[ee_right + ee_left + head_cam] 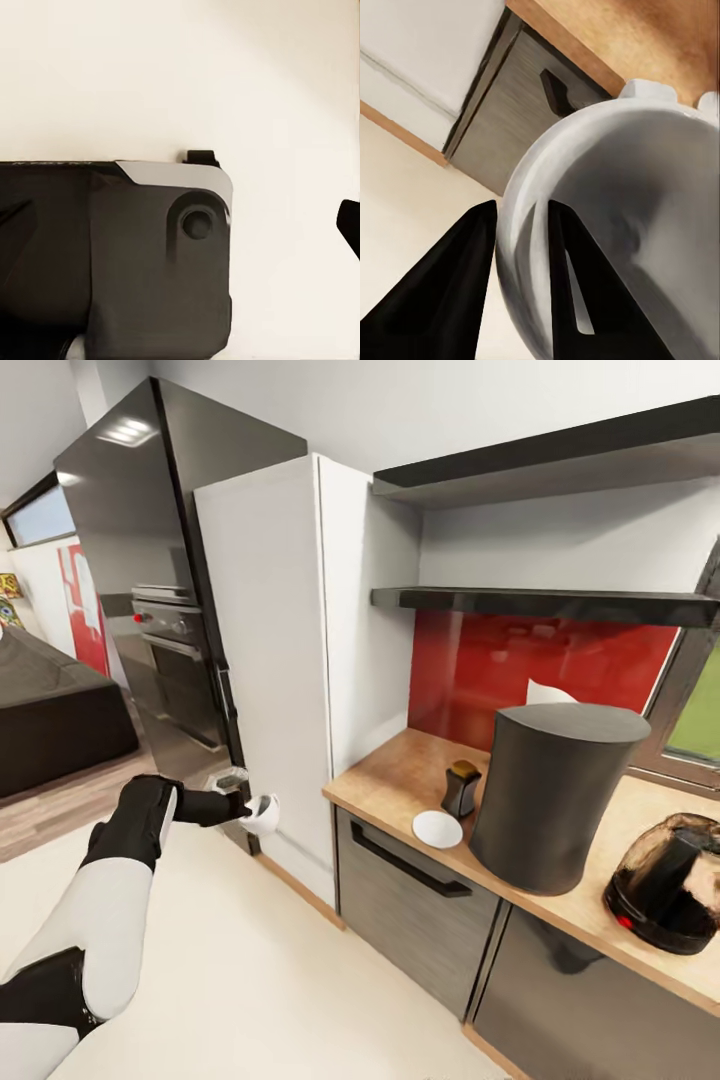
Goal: Set up a coffee station on the kitchen countertop: keep the coffee maker on the countertop, move the bottle of coffee from the kitchen shelf to the counter next to the coffee maker, place a paper coffee filter on top of the coffee maker, put the saucer next to the coffee maker with the coffee cup on the saucer, and place the electric kettle next to the coffee maker.
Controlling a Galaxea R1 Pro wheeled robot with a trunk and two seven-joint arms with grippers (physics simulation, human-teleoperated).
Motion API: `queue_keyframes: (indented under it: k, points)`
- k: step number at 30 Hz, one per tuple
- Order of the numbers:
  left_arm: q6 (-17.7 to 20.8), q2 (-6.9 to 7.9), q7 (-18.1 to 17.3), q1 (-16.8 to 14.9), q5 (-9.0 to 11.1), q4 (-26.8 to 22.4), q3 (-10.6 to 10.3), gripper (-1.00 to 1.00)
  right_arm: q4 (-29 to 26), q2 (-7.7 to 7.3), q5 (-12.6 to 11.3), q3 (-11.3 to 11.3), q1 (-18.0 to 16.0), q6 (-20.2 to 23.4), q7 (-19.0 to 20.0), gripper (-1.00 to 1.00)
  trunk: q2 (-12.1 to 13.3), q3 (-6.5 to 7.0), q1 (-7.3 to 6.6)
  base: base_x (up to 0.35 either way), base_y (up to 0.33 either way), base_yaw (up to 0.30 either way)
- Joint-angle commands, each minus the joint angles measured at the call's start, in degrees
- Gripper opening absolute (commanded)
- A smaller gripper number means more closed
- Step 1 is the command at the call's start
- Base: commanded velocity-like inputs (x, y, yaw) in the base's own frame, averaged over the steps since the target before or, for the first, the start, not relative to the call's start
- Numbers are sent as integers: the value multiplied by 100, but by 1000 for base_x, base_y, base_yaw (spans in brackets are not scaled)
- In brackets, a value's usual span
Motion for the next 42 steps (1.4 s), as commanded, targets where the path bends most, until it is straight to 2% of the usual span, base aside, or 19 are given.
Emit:
queue_keyframes:
  k: [1,4,6,8,9,10,14,38,39,42]
  points:
    - [32,6,-62,-7,-51,-6,-92,-100,-2,-7,-57,49,25,7,-13,100,-13,-13,4,0,0,-267]
    - [51,11,-55,8,-68,4,-223,-100,-8,-2,-58,49,33,7,-15,100,-13,-13,4,0,0,-267]
    - [56,0,-34,5,-446,9,-269,-100,-17,14,-64,49,35,7,-16,100,-13,-13,4,0,0,-267]
    - [56,-6,-34,2,-668,2,-265,-100,-18,25,-66,49,35,7,-16,100,-13,-13,4,0,0,-267]
    - [51,-11,-34,0,-840,-3,-267,-100,-18,37,-66,49,35,7,-16,100,-13,-13,4,0,0,-267]
    - [50,-10,-34,0,-873,-4,-267,-100,-18,39,-70,49,35,7,-16,100,-13,-13,4,0,0,-267]
    - [42,-3,-34,4,-925,-11,-269,-100,-18,42,-75,49,35,7,-16,100,-13,-13,4,0,0,-267]
    - [15,-79,-36,34,-929,-8,-287,-100,-18,44,-84,49,35,7,-16,100,-13,-13,4,53,59,-267]
    - [26,-74,-37,35,-929,-6,-407,-100,-18,43,-84,42,35,7,-16,100,-13,-13,4,0,0,-267]
    - [30,-75,-35,34,-930,-6,-446,-100,-18,43,-84,42,35,7,-15,100,-13,-13,4,0,0,-267]
